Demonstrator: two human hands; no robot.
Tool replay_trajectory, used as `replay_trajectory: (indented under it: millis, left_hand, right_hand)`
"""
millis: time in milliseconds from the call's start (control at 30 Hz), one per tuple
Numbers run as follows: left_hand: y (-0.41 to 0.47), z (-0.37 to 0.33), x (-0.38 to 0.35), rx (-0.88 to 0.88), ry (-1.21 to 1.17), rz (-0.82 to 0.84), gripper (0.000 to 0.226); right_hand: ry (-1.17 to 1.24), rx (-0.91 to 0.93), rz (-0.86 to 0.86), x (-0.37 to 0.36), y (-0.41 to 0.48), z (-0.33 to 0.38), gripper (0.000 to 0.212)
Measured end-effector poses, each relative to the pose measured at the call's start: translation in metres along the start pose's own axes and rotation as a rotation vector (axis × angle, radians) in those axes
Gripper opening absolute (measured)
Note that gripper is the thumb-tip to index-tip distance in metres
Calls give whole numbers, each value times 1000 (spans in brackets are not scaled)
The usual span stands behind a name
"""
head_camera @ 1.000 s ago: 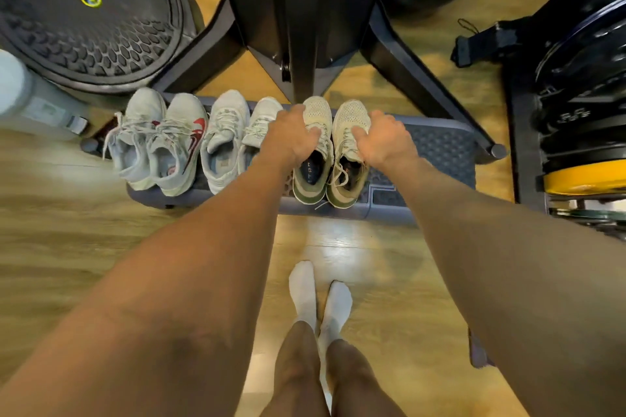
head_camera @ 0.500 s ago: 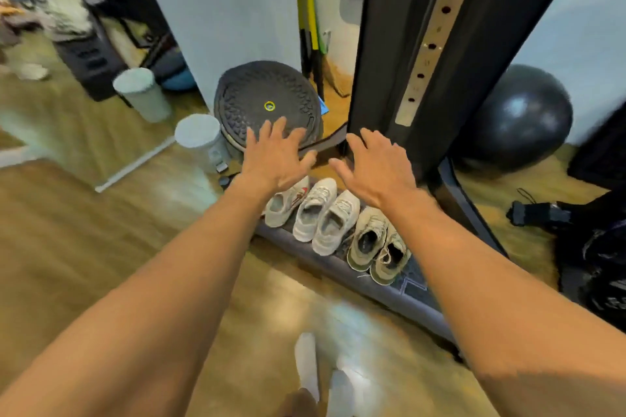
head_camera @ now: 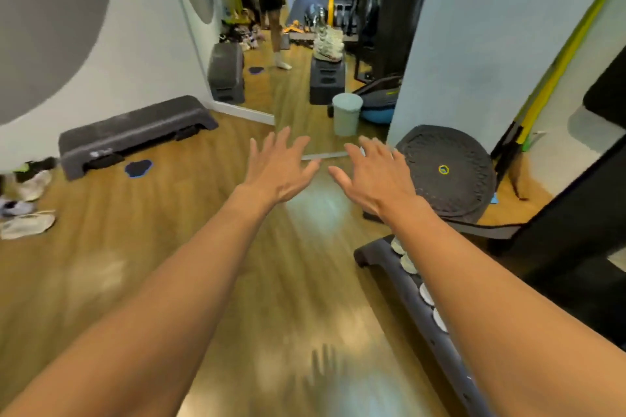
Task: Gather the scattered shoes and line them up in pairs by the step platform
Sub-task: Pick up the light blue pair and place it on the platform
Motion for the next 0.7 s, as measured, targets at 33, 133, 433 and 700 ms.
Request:
replay_trajectory:
  millis: [33, 133, 433, 700]
  left_hand:
    - [-6, 31, 6, 51, 8, -5, 61]
    - [-23, 117, 27, 164, 34, -22, 62]
    - [-64, 321, 90, 369, 149, -147, 57]
    - [-64, 471, 114, 520, 202, -196, 55]
  right_hand:
    - [16, 34, 4, -4, 9, 27, 66]
    - [51, 116, 13, -15, 32, 109, 66]
    - [102, 322, 51, -48, 91, 325, 66]
    - [188, 491, 23, -81, 157, 476, 62]
Point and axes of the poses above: each hand's wrist, its own y-axis towards the middle knuckle, its own x-axis out of the back of the hand, z = x × y, the point moved 4 cm from there along y, towards the middle knuckle, and after that the axes turned 15 degrees about -z, right-handed, at the moved point
